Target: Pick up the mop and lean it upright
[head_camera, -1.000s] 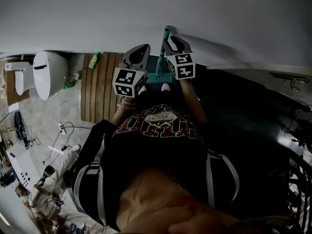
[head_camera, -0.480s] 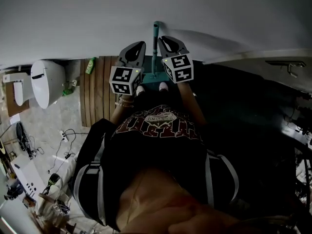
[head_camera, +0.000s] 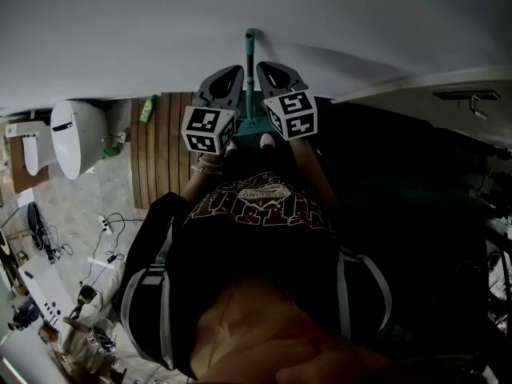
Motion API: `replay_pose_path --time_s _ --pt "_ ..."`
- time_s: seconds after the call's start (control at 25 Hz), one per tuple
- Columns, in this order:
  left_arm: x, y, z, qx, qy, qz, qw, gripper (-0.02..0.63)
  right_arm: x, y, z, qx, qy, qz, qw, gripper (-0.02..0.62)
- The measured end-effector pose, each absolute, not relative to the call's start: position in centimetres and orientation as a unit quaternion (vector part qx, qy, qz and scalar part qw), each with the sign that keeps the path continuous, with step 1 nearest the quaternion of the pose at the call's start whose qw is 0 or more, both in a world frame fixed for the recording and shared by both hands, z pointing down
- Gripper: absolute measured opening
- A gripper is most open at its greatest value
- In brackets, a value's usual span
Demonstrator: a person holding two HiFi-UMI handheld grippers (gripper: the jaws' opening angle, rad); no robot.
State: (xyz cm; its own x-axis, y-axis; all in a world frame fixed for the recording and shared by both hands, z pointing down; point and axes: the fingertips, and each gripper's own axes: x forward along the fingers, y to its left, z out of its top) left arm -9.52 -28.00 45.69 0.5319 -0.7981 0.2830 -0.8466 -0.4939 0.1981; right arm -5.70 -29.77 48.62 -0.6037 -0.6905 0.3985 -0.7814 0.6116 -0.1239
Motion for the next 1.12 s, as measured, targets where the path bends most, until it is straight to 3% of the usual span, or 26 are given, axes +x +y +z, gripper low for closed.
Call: replay_pose_path --time_s 1.12 --pt "-10.3 -27.2 46.0 0.856 -0.485 0.082 0.158 0.038 -6.8 -28.8 48.7 0.402 -0.888 0.154 0.159 0.018"
